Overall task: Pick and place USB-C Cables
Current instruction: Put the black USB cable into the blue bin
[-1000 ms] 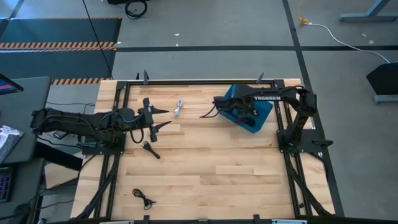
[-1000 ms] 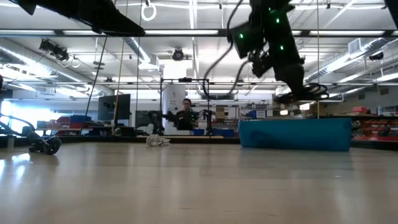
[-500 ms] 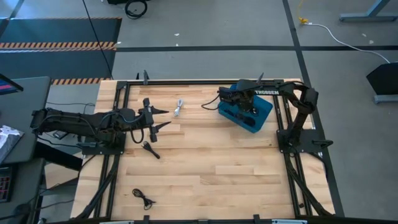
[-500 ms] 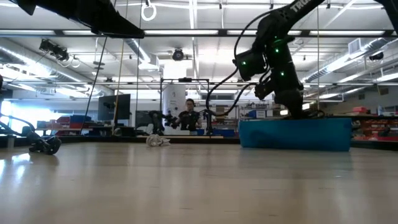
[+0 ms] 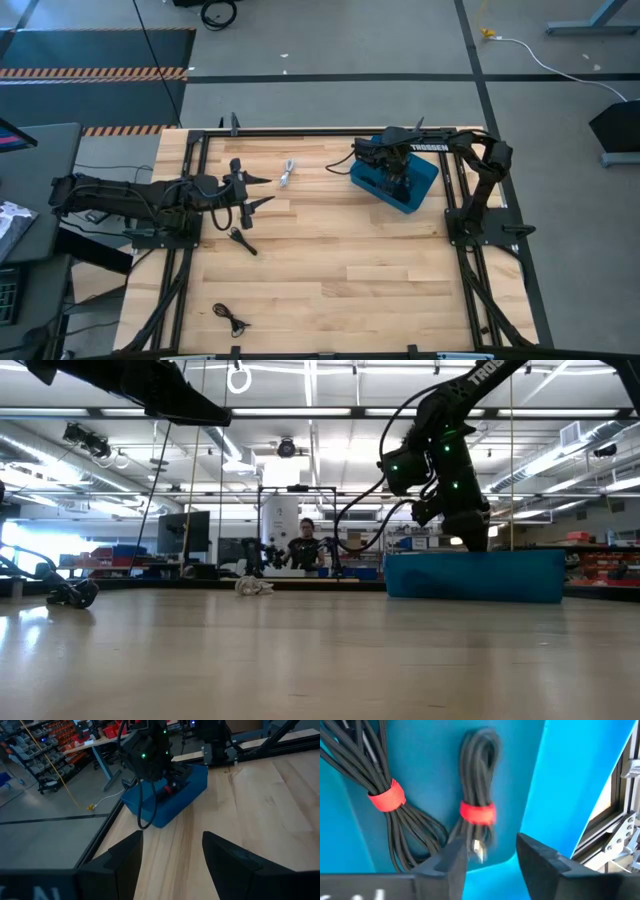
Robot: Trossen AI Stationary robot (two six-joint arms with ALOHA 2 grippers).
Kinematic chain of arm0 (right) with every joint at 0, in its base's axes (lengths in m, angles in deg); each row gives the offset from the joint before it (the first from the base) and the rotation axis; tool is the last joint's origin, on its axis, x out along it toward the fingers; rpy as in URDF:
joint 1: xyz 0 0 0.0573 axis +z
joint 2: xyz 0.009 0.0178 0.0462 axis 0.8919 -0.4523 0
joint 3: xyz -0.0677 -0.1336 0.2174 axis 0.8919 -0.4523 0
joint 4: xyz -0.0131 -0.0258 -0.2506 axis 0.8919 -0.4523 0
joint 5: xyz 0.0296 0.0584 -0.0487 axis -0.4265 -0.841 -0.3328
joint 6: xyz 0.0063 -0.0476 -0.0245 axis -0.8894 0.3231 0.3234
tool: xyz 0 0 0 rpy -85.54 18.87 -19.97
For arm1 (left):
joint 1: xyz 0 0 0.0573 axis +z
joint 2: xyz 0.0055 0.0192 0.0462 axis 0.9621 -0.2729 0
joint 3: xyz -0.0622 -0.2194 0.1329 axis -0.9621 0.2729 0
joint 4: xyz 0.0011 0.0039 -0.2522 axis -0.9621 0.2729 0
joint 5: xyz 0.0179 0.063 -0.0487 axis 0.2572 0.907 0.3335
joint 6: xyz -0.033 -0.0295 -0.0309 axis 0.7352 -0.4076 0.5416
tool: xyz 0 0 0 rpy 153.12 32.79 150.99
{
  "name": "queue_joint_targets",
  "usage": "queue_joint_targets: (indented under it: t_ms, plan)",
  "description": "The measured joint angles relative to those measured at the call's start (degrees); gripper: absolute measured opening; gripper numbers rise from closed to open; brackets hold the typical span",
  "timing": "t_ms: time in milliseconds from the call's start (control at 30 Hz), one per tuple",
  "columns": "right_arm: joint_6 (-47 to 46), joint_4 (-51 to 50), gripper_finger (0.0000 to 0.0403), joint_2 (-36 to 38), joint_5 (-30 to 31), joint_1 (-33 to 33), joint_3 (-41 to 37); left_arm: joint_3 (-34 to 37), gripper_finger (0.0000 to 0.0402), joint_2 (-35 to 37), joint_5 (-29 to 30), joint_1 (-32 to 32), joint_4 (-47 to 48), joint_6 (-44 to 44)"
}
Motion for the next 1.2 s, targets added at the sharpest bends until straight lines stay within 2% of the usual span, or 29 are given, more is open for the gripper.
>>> queue_joint_targets:
  t_ms: [200, 367, 567, 667, 800, 900, 967, 1100, 1200]
  plan:
    - [-0.1, -2.4, 0.0218, 0.0, 0.2, 0.7, 1.4, 0.0, 0.0213, 0.0, 0.0, 0.0, 1.1, 0.4]
    - [-0.1, -5.1, 0.0231, 1.0, -0.1, 3.7, 9.3, 0.0, 0.0213, 0.0, 0.0, 0.0, 1.5, 0.4]
    - [2.0, 2.2, 0.0229, 2.8, -5.5, 10.3, 20.8, 0.0, 0.0213, 0.0, 0.0, 0.0, 1.4, 0.4]
    - [3.7, 5.3, 0.0223, 2.8, -5.8, 13.6, 24.2, 0.0, 0.0213, 0.0, 0.0, 0.0, 1.4, 0.4]
    - [1.8, 7.0, 0.0216, 2.8, -5.8, 16.5, 25.1, 0.0, 0.0213, 0.0, 1.1, 0.0, 1.6, 1.7]
    - [-2.8, 6.3, 0.0213, 2.8, -6.5, 18.1, 25.1, 0.0, 0.0213, 0.0, 8.1, 0.0, 4.3, 5.4]
    - [-5.7, 6.9, 0.0212, 2.8, -8.4, 19.6, 24.7, 0.0, 0.0213, 0.0, 10.6, 0.4, 8.0, 8.9]
    - [-7.4, 7.2, 0.0213, 2.8, -11.0, 22.8, 24.6, 0.0, 0.0213, 0.0, 7.4, 0.8, 16.0, 14.4]
    - [-5.7, 8.2, 0.0213, 2.8, -11.0, 24.6, 24.6, 0.0, 0.0213, -0.9, 6.0, 0.5, 17.0, 19.7]
